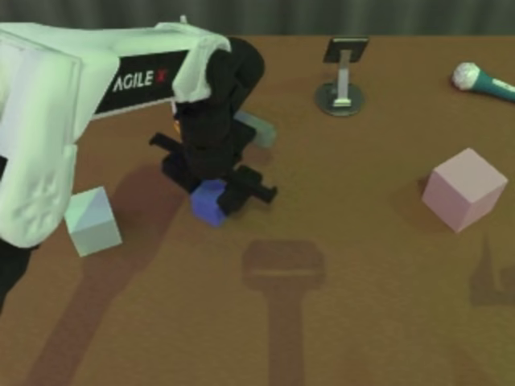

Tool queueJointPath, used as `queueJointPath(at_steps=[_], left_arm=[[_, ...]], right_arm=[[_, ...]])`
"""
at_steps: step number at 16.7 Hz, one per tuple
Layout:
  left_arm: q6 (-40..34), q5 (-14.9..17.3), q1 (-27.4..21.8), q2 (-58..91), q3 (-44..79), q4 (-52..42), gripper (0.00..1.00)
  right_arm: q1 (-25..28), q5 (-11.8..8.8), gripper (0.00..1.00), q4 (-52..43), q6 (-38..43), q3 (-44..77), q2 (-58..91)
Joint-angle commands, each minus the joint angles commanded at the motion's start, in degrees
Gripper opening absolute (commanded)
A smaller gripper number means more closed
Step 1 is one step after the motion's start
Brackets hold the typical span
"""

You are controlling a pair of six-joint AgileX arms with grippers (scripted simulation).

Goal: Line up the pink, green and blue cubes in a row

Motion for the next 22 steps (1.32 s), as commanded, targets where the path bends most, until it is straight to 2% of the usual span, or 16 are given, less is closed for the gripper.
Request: queueJointPath(at_steps=[8,15,22], left_arm=[[-0.01,0.14,0.07,-2.02,1.44,-1.5,0.0],[-0.18,0.12,1.12,-5.47,9.86,-13.64,0.0],[-2.06,0.02,-0.44,-5.23,10.38,-14.05,0.0]], right_arm=[[0.0,0.0,1.0,0.0,0.0,0.0,0.0],[0.0,0.0,1.0,0.0,0.0,0.0,0.0],[0.0,0.0,1.0,0.0,0.0,0.0,0.0]])
